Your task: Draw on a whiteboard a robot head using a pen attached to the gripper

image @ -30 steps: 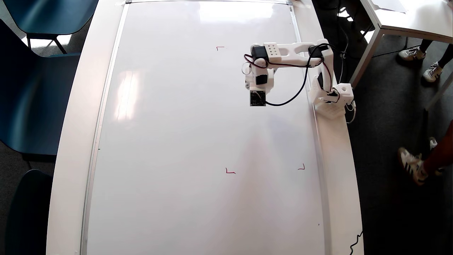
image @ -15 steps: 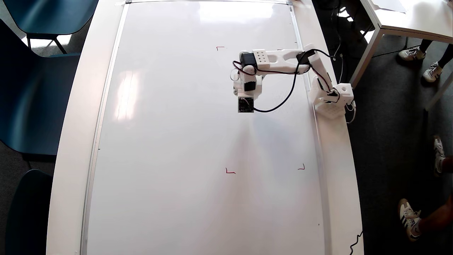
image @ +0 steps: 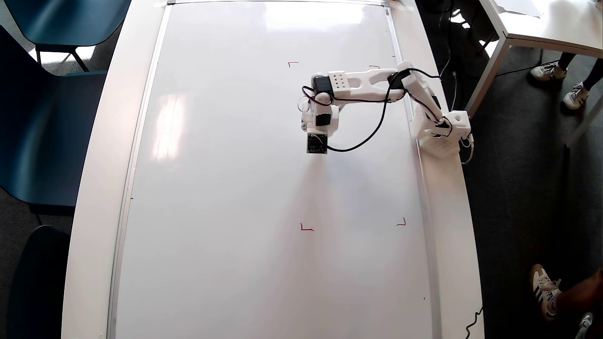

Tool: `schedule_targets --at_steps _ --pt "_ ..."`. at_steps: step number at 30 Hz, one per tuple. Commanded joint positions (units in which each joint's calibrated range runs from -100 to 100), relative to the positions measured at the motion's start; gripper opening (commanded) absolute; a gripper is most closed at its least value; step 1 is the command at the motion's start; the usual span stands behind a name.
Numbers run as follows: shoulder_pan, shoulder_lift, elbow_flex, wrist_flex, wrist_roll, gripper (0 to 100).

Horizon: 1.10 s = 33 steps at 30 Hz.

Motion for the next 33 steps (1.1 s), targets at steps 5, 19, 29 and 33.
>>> schedule_targets --at_steps 5,19,29,33 --pt "0.3 -0.5 -1.0 0.1 -0.3 1" --pt "0.3 -0.8 6.0 0.1 -0.4 1" --pt "0.3 -4.8 11.7 0.2 -0.4 1" --pt "0.3 -8.1 15.9 0.2 -0.5 1"
